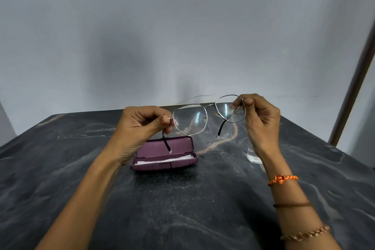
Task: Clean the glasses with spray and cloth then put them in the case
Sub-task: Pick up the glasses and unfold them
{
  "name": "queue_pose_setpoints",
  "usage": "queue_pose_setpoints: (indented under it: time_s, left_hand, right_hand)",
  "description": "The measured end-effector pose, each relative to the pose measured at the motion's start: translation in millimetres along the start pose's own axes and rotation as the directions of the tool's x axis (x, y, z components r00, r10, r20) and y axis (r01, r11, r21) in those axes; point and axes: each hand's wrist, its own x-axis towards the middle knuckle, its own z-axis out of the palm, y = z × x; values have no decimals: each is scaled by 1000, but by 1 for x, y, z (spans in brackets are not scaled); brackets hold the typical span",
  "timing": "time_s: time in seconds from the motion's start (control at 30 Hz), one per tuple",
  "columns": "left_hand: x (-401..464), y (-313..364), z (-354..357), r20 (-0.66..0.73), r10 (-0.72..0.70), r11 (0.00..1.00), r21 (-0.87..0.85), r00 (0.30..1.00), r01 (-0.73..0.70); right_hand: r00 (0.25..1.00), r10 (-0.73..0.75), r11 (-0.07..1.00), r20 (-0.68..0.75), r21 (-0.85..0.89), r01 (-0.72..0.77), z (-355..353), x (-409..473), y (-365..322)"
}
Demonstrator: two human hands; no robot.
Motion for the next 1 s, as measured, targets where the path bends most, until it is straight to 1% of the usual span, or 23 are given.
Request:
queue_pose_setpoints:
  time_s: [0.17, 0.27, 0.4, 0.57, 0.67, 0.73, 0.83, 0.9, 1.0]
  left_hand:
    - [6, -6, -2, 62, -60, 997, 48, 996, 57]
    - [8, -7, -3, 38, -56, 998, 42, 998, 54]
    - [8, -9, 0, -56, 70, 995, 71, 996, -66]
    - [5, -6, 2, -175, 231, 962, 187, 957, -198]
    - [5, -5, 4, -207, 362, 899, 337, 909, -281]
    - [6, -9, 7, -229, 429, 852, 425, 874, -307]
    - [11, -11, 9, -264, 457, 821, 492, 849, -289]
    - [18, -10, 11, -258, 476, 787, 551, 841, -276]
    - [28, -9, 12, -191, 526, 680, 680, 829, -275]
  right_hand:
    - [999, 32, 999, 12, -31, -32, -4, 0, 0]
    - [1000, 24, 999, 8, -43, -24, -5, 0, 3]
    - [1000, 23, 995, -11, -94, -24, -4, 0, 8]
    - [1000, 16, 997, -21, -71, -18, -4, -2, 11]
    - [1000, 29, 997, -7, -66, -29, -3, -2, 12]
    - [999, 34, 996, 2, -78, -34, -3, -2, 12]
    - [999, 43, 995, -19, -93, -44, -3, -3, 10]
    - [997, 69, 992, -40, -104, -73, -2, -3, 8]
    - [994, 58, 978, -89, -195, -75, -3, 0, 7]
